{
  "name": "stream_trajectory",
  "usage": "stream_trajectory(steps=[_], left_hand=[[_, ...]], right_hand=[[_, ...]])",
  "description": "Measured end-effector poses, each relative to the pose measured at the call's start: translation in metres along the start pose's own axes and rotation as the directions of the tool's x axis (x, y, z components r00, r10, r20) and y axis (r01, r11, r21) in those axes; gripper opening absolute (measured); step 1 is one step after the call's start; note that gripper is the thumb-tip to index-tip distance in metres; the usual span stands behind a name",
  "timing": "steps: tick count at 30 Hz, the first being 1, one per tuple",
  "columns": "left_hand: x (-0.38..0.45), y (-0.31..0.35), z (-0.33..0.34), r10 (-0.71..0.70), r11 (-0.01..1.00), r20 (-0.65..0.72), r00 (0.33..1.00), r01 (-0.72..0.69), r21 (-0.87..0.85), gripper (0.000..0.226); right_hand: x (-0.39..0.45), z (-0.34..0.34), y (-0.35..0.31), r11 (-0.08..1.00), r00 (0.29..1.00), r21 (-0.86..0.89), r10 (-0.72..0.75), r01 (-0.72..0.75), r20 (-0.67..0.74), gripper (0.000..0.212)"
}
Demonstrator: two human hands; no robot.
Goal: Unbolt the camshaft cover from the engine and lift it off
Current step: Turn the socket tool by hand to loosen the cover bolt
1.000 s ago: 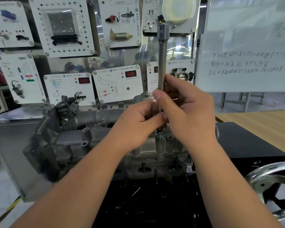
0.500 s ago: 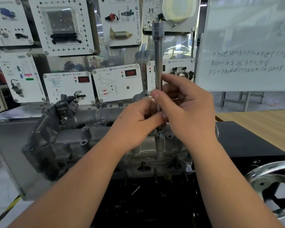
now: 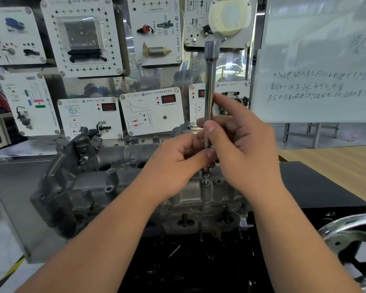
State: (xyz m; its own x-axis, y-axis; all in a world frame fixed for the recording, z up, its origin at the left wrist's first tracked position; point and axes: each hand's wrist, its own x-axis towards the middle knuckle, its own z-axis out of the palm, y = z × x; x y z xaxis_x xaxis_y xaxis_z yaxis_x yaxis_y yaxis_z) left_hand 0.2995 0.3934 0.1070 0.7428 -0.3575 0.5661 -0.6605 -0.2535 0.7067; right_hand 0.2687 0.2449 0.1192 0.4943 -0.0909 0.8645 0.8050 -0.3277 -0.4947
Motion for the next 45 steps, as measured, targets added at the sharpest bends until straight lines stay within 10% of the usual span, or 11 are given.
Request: stream_trajectory(steps=[45], left_hand=[[0.0001,0.0001,0.0,0.015,1.0,0.016,1.0,-0.015,0.021,0.039]], right_hand=[[-0.0021,0.004,-0.008,0.998,0.998,0.036,0.055,-0.054,-0.031,0.04]])
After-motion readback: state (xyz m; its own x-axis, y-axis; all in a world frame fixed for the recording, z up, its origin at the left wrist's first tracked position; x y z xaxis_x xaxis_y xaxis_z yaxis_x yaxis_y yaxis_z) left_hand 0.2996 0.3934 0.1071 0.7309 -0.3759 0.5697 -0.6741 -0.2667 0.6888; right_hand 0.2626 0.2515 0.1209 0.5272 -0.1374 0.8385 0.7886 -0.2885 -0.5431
